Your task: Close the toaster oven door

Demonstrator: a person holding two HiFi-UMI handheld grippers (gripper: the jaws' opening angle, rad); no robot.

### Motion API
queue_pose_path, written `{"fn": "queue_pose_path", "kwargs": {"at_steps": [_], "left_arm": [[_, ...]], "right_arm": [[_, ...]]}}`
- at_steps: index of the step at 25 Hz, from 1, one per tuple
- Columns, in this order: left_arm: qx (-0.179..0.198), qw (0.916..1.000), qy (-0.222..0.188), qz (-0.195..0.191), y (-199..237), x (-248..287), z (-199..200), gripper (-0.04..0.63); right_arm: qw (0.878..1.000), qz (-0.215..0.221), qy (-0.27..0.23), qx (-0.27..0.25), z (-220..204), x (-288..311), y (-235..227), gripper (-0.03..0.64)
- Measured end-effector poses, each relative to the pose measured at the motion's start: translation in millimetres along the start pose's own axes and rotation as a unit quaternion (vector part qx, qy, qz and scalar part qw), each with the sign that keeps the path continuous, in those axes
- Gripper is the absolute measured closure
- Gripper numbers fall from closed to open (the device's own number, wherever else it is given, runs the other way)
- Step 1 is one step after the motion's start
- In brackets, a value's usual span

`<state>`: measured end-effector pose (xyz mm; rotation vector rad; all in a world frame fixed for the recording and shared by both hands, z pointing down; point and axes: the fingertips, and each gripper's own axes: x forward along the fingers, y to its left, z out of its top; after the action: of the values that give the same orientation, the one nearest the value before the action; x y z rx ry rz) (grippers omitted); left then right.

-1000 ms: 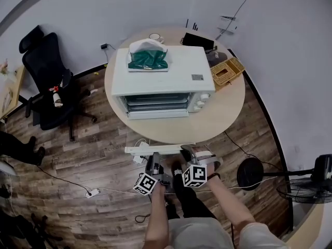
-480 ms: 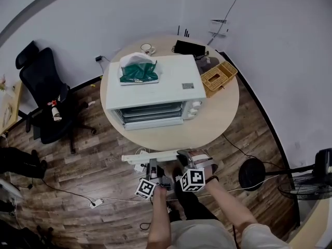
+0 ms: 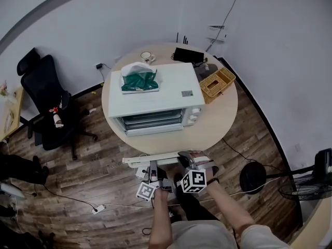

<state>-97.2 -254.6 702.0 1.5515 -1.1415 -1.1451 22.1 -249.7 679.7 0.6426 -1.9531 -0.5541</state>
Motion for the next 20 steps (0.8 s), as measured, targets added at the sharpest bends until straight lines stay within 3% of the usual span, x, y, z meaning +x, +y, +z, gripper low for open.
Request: {"fn": "queue_pose_path", "kwargs": {"at_steps": [5, 8, 12, 13, 15, 16, 20], "left_arm": [[-0.008, 1.0, 0.002, -0.001, -10, 10, 3, 0.436], [0.004, 0.9984, 0.018, 0.052, 3, 1, 5, 0.43], [-0.007, 0.9998, 0.018, -0.007, -21, 18, 5, 0.426], [-0.001, 0.9998, 0.021, 0.006, -19, 17, 7, 0.426], [0.03, 0.9949, 0.034, 0.09, 2, 4, 11, 0.426], [0.037, 0.9923, 0.038, 0.112, 7, 2, 13, 0.426], [-0.016, 0.9996, 0.022, -0.013, -36, 35, 12, 0.428]], "right_arm": [[1.0, -0.013, -0.002, 0.01, 5, -1, -16, 0.565], [1.0, -0.021, 0.0, 0.019, 6, -3, -18, 0.565], [0.999, -0.028, 0.001, 0.025, 8, -4, -27, 0.565], [0.999, -0.031, 0.0, 0.025, 9, -4, -30, 0.565], [0.999, -0.039, -0.002, 0.029, 11, -5, -37, 0.565], [0.999, -0.043, -0.003, 0.031, 12, -6, -40, 0.563], [0.998, -0.052, -0.007, 0.035, 14, -6, -52, 0.563]]}}
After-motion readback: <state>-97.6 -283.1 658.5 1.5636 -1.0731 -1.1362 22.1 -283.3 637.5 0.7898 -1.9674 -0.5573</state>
